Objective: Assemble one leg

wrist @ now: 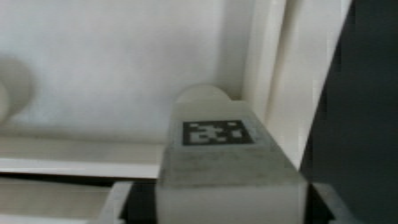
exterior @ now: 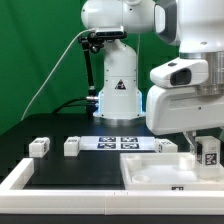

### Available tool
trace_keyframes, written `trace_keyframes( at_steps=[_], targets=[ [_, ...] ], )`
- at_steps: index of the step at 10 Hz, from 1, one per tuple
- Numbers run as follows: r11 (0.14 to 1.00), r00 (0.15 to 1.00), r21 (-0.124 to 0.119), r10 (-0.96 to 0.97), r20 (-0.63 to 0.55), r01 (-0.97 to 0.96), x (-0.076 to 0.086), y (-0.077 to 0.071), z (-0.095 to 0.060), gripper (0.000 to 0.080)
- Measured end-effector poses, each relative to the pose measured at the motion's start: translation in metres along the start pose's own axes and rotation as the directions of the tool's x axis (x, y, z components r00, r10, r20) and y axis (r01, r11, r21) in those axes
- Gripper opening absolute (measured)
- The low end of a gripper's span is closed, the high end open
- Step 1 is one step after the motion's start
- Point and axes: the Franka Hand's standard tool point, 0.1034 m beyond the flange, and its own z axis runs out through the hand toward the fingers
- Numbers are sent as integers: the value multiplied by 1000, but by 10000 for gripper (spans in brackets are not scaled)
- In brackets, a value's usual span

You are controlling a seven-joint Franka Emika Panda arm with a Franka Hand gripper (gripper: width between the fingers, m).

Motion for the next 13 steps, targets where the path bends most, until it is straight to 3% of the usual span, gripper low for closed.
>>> trace_keyframes(
  at_steps=[3,6,8,10,11,12,13],
  targets=[
    [944,944,-4,329,-9,-329,1,1,0,291],
    [731,730,20,682,-44,-682,1,1,1,291],
    [640,640,16,768,-34,-768,1,1,0,291],
    [696,695,13,718,-34,-718,1,1,0,312],
    [727,726,12,687,-34,-687,1,1,-1,487],
    [784,783,8,621,-38,-621,2,0,-2,487],
    [863,862,5,506,-39,-506,2,-3,-2,613]
  ],
)
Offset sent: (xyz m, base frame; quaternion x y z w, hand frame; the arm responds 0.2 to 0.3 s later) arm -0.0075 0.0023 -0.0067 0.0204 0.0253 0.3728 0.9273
